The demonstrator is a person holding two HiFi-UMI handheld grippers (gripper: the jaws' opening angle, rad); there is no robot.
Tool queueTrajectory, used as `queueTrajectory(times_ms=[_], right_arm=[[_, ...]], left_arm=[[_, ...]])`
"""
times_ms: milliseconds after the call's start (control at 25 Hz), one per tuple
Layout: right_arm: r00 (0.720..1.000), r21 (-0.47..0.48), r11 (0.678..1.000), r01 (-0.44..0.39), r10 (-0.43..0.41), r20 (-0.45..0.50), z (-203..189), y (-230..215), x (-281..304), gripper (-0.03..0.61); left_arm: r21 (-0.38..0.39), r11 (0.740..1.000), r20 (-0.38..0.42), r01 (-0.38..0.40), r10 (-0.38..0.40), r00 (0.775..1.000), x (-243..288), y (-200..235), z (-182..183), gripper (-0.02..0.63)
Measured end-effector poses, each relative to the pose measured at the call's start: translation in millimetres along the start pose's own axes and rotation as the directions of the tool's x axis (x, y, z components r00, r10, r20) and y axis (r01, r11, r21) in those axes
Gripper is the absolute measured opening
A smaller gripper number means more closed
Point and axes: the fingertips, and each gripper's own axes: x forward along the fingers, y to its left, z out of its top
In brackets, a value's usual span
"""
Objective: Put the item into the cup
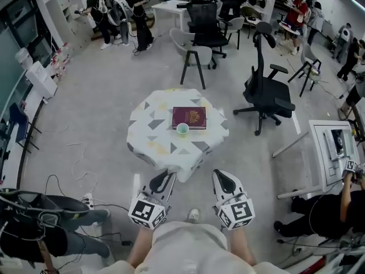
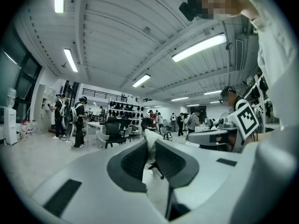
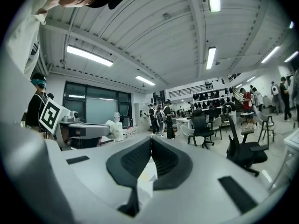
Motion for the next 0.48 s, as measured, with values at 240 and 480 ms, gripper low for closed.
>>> queueTrajectory(times_ms=[240,480], right_arm=[[0.999,0.009,0.999,-0.036,0.036,0.000,2,-8,21,0.008],[0.999,0.003,0.999,-0.053,0.053,-0.005,1,-9,43,0.008]], left_arm=[[-0.008,0.999,-0.016,-0.051,0.051,0.999,7,14,-2,0.060],[-0.011,0.997,-0.009,-0.078,0.078,0.997,14,33,-3,0.061]])
